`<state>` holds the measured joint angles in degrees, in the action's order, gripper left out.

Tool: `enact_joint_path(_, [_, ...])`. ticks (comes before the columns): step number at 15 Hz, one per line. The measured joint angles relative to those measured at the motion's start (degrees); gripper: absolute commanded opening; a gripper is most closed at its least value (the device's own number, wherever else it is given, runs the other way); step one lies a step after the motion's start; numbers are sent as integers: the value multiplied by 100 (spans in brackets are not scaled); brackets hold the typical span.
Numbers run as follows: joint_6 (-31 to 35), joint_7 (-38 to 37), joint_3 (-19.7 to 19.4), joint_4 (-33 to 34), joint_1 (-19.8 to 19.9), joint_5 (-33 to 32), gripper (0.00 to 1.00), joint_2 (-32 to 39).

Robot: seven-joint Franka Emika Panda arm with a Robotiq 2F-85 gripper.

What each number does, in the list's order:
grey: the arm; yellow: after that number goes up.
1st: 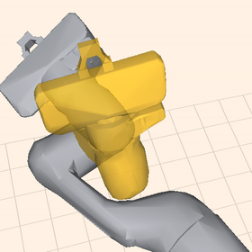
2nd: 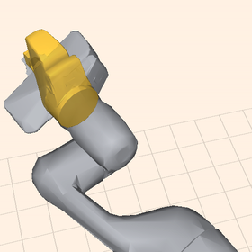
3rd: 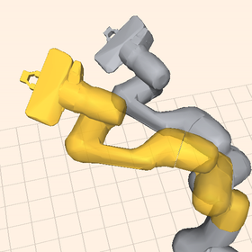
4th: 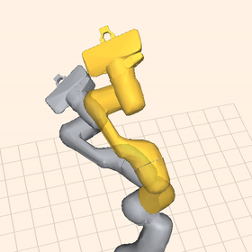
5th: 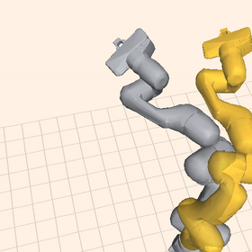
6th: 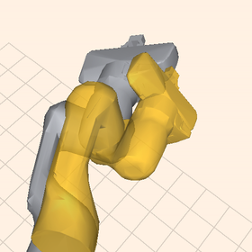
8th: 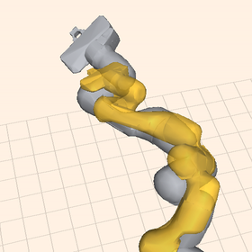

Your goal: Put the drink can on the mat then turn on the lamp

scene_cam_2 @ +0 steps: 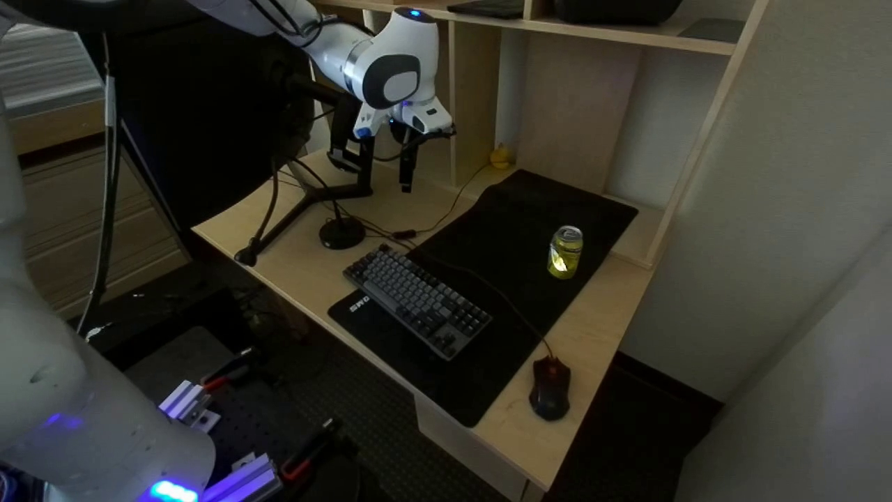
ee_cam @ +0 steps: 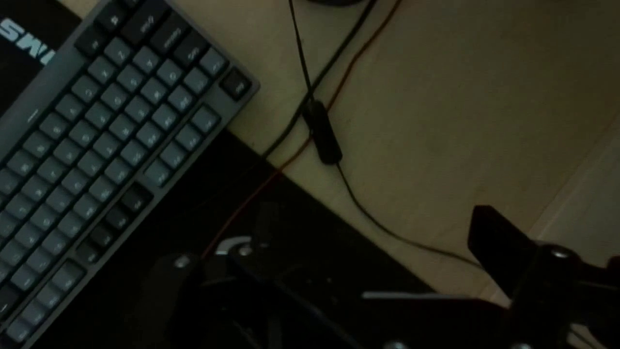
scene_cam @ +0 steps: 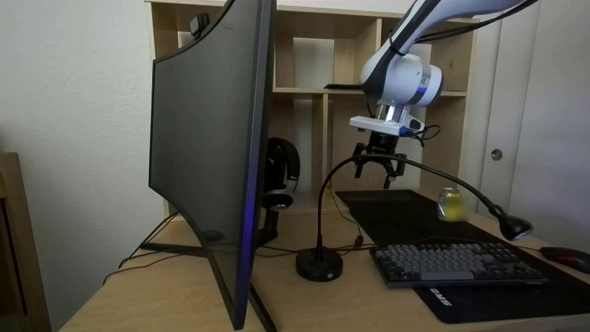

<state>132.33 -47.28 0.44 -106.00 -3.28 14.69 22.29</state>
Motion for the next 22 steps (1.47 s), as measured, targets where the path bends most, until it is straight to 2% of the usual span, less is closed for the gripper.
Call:
enact_joint_path(3, [-3,-64,43,-15,-252,-9,100,144])
enact_joint_path(9, [-152,10,-8,-31,-216,-15,100,163])
enact_joint_path(22, [-470,208,-13,-90,-286,-315,100,711])
